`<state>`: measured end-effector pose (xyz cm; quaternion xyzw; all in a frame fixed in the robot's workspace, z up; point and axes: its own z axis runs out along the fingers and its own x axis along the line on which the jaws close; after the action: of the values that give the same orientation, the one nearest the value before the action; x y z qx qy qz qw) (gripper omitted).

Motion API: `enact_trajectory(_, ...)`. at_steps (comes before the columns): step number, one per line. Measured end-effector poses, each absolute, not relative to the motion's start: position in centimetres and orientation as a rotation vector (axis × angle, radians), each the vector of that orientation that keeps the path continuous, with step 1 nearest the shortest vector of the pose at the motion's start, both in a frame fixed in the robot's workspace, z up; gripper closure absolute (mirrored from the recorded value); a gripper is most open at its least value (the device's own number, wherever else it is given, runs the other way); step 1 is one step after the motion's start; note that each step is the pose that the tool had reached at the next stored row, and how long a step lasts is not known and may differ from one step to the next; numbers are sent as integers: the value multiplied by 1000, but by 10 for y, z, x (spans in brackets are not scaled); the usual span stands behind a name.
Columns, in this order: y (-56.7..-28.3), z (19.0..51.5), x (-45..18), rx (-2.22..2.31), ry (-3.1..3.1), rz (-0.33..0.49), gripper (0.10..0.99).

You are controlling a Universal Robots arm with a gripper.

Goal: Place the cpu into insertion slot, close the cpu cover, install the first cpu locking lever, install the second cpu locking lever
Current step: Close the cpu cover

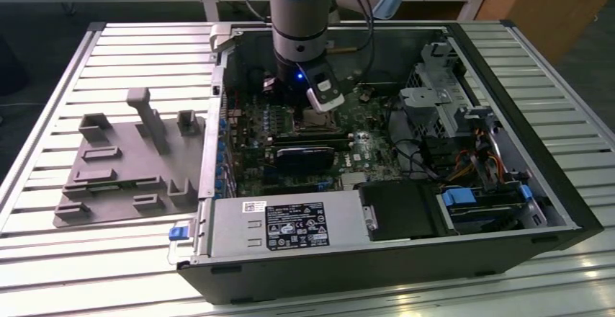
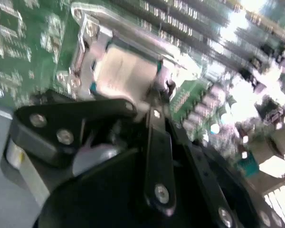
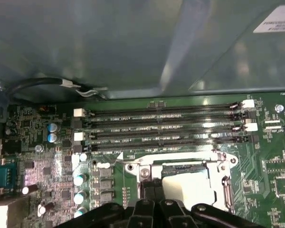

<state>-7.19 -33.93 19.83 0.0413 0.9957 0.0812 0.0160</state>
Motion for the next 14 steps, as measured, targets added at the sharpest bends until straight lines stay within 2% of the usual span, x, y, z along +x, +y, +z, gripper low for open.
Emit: enact_trajectory(14, -339, 203, -71, 128, 3098, 235, 980)
